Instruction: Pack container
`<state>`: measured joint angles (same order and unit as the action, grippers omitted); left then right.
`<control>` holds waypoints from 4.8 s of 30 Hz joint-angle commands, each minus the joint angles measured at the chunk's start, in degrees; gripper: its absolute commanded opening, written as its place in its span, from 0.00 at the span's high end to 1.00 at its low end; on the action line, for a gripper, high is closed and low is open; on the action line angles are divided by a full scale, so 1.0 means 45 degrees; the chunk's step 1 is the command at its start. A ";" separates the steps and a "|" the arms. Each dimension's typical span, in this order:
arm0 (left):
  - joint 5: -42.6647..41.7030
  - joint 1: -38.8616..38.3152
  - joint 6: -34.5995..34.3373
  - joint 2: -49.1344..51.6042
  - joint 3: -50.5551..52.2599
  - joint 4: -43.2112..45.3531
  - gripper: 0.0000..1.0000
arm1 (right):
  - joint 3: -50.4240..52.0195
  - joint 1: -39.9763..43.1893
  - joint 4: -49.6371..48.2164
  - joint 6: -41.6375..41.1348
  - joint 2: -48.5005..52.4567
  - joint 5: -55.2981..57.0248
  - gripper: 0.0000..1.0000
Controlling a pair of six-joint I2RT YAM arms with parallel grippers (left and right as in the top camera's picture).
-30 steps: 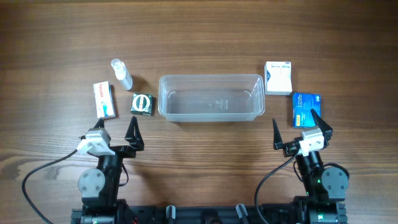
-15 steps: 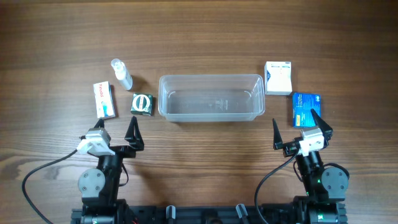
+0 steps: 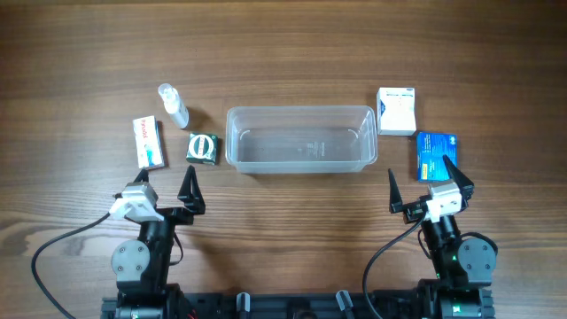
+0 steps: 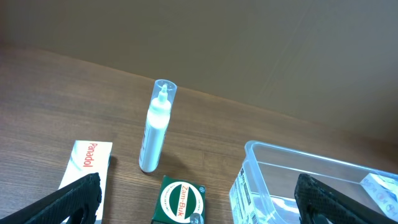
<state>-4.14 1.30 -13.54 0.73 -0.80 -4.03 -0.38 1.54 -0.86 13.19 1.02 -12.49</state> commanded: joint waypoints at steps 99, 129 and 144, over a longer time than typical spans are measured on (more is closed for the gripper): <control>0.0175 0.0083 0.0296 -0.0068 0.0102 -0.0010 0.00 | -1.7622 -0.1783 1.0423 -0.4425 1.9025 0.3861 0.25; 0.0175 0.0083 0.0296 -0.0068 0.0102 -0.0010 0.00 | -1.7053 -0.6805 1.2055 -0.8874 2.1823 0.5217 0.20; 0.0175 0.0083 0.0296 -0.0068 0.0102 -0.0010 0.00 | -1.8642 -0.6659 1.3765 -0.9029 2.1056 0.4896 0.21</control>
<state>-4.12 1.30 -13.54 0.80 -0.80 -4.05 -80.75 -28.67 57.74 -25.69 98.24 9.30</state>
